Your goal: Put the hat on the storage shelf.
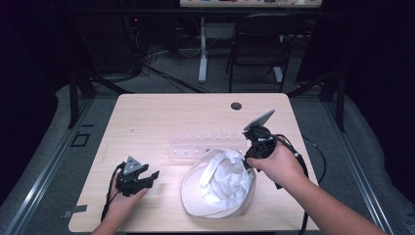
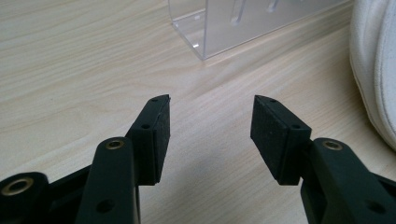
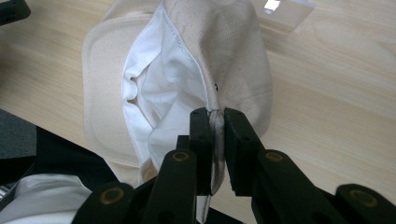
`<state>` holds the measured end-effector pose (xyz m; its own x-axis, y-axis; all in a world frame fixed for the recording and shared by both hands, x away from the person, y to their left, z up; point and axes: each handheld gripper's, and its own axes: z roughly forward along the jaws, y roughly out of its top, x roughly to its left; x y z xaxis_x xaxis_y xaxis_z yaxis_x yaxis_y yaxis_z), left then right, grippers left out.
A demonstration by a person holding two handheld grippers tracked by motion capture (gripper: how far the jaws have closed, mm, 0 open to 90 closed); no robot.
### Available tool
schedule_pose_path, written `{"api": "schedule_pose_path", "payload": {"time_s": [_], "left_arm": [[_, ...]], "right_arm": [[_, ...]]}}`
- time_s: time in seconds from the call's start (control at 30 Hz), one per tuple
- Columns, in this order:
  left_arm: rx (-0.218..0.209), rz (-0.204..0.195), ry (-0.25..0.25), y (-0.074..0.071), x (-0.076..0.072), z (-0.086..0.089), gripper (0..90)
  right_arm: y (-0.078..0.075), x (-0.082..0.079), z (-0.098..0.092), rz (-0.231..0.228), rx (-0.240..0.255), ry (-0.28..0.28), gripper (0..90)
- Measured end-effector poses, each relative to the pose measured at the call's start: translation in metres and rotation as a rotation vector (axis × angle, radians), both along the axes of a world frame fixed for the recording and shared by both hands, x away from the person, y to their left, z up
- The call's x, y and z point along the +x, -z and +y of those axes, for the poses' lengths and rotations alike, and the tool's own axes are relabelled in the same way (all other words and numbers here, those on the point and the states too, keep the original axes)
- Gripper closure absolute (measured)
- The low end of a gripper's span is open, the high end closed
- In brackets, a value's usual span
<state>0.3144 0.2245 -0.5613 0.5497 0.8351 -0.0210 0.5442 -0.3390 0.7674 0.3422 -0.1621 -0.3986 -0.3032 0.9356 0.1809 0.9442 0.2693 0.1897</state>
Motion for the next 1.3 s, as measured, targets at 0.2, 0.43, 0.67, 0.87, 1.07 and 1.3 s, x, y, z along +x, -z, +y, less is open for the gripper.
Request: {"api": "schedule_pose_path", "payload": {"time_s": [0.2, 0.43, 0.67, 0.87, 1.07, 1.3], "left_arm": [[0.001, 0.005, 0.003, 0.000, 0.000, 0.000, 48.3], [-0.001, 0.005, 0.002, 0.000, 0.000, 0.000, 48.3], [0.002, 0.006, 0.002, 0.000, 0.000, 0.000, 48.3], [0.002, 0.008, 0.005, 0.000, 0.000, 0.000, 48.4], [0.002, 0.009, 0.005, 0.000, 0.000, 0.000, 48.5], [-0.001, 0.005, 0.003, 0.000, -0.001, -0.002, 48.5]], "right_arm": [[-0.013, 0.004, 0.000, 0.016, -0.015, 0.018, 82.3], [-0.028, 0.007, -0.001, 0.034, -0.036, 0.038, 82.3], [-0.041, 0.009, -0.004, 0.048, -0.043, 0.056, 82.3], [-0.051, 0.012, -0.007, 0.073, -0.027, 0.083, 82.2], [-0.056, 0.017, -0.018, 0.108, 0.045, 0.119, 82.3], [-0.056, 0.017, -0.028, 0.145, 0.173, 0.123, 82.4]]}}
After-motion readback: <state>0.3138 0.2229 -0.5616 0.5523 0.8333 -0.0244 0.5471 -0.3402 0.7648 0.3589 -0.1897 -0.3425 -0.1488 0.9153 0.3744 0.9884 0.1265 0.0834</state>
